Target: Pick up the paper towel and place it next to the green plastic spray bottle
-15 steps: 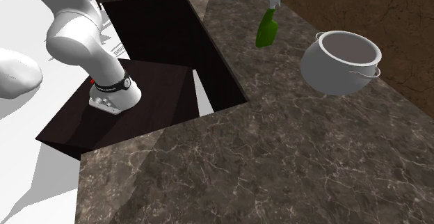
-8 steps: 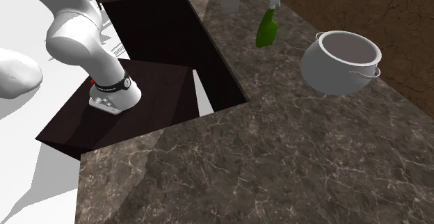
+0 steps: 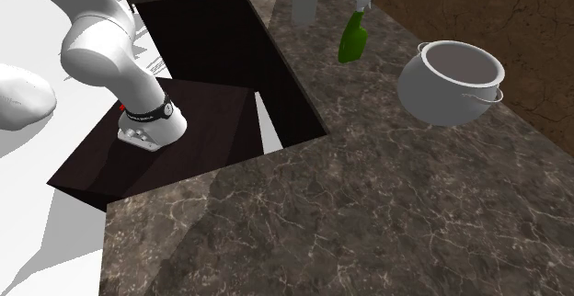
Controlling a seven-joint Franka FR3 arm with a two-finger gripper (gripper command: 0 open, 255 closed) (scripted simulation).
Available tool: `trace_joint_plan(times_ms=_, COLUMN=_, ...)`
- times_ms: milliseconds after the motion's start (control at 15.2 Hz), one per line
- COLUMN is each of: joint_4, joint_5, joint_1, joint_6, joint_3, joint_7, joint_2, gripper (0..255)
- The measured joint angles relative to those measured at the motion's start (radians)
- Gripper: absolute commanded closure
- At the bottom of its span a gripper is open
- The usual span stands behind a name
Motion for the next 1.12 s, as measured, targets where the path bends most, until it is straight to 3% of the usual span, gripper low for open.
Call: trace_joint_plan(times_ms=1122, joint_4=-0.228, joint_5=0.002, joint_1=0.002, joint_6=0.231, joint_3=0.002, joint_7=-0.011, joint_2=0.003, gripper=255)
